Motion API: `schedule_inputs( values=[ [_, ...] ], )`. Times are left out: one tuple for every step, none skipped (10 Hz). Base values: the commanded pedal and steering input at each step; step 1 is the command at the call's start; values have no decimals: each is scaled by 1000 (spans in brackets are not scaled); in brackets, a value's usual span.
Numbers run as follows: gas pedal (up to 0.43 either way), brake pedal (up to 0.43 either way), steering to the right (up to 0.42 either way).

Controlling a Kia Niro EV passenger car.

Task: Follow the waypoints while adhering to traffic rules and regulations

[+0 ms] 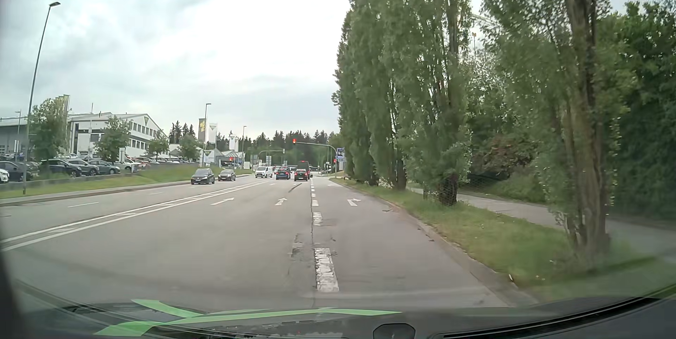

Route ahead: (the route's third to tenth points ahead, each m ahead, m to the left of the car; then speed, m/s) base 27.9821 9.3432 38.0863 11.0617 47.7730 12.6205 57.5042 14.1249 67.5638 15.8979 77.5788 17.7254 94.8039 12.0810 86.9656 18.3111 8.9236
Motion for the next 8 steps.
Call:
schedule_inputs(
  values=[
    [79, 0, 0],
    [79, 0, -1],
    [79, 0, -4],
    [79, 0, -8],
    [67, 0, -11],
    [59, 0, -17],
    [59, 0, -22],
    [59, 0, -28]
  ],
)
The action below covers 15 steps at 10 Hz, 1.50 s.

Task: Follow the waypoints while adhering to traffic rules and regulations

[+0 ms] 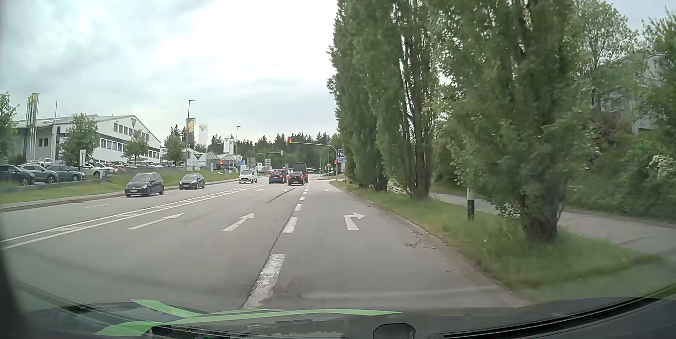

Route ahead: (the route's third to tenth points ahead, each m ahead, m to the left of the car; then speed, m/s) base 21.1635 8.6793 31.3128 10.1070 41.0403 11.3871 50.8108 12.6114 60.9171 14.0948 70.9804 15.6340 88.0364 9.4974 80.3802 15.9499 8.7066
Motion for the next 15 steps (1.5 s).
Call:
schedule_inputs(
  values=[
    [59, 0, -32],
    [59, 0, -32],
    [59, 0, -31],
    [59, 0, -32],
    [59, 0, -31],
    [59, 0, -30],
    [59, 0, -29],
    [59, 0, -28],
    [59, 0, -25],
    [59, 0, -24],
    [59, 0, -23],
    [59, 0, -23],
    [59, 0, -21],
    [47, 0, -18],
    [47, 0, -18]
  ],
)
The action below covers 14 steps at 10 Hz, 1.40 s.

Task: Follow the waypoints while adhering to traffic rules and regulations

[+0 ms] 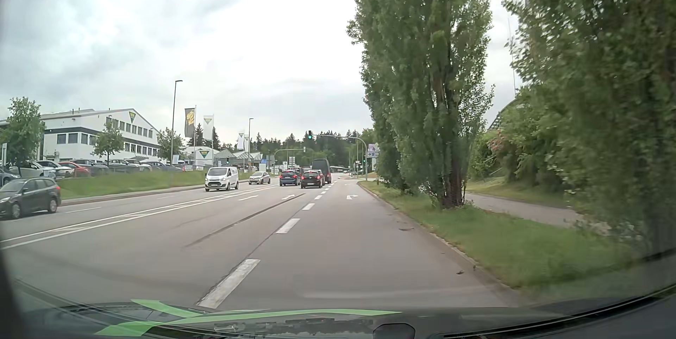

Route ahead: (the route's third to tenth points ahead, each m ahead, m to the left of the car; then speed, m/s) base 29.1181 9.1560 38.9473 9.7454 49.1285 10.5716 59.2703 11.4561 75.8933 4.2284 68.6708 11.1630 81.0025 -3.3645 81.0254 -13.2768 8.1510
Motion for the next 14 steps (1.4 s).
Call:
schedule_inputs(
  values=[
    [47, 0, -18],
    [47, 0, -16],
    [47, 0, -16],
    [47, 0, -16],
    [47, 0, -16],
    [47, 0, -16],
    [47, 0, -16],
    [47, 0, -15],
    [47, 0, -14],
    [47, 0, -14],
    [47, 0, -14],
    [47, 0, -14],
    [47, 0, -13],
    [47, 0, -11]
  ],
)
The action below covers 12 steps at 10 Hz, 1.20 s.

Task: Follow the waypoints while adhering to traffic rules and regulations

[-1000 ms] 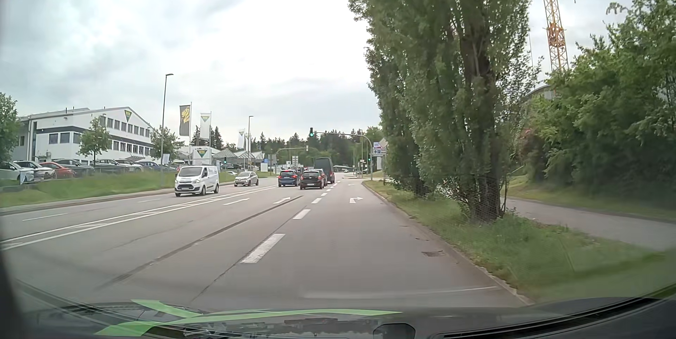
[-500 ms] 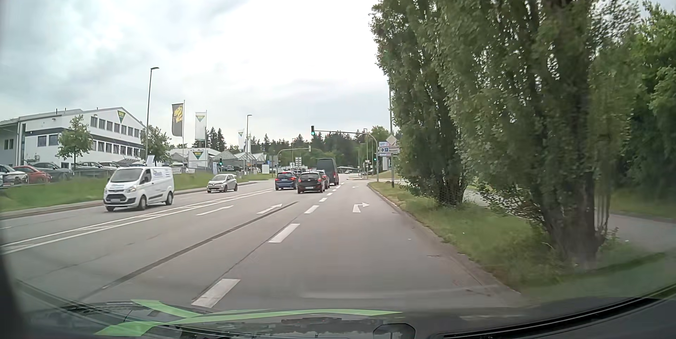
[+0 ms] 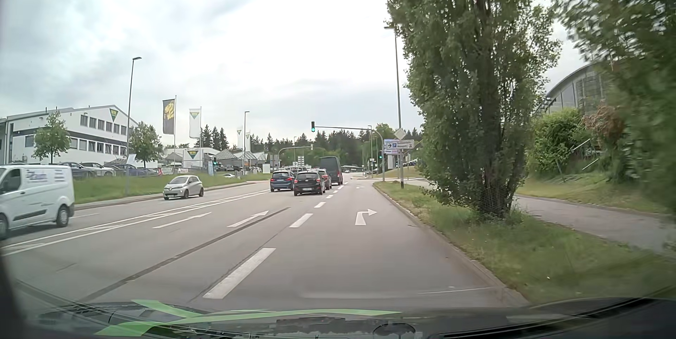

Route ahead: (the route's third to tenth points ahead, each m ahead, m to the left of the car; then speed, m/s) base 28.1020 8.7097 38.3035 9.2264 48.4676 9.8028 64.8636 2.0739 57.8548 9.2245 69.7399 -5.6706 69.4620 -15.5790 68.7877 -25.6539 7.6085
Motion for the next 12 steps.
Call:
schedule_inputs(
  values=[
    [47, 0, -10],
    [47, 0, -9],
    [47, 0, -9],
    [47, 0, -7],
    [47, 0, -6],
    [47, 0, -6],
    [47, 0, -6],
    [47, 0, -5],
    [47, 0, -5],
    [47, 0, -5],
    [47, 0, -5],
    [47, 0, -5]
  ],
)
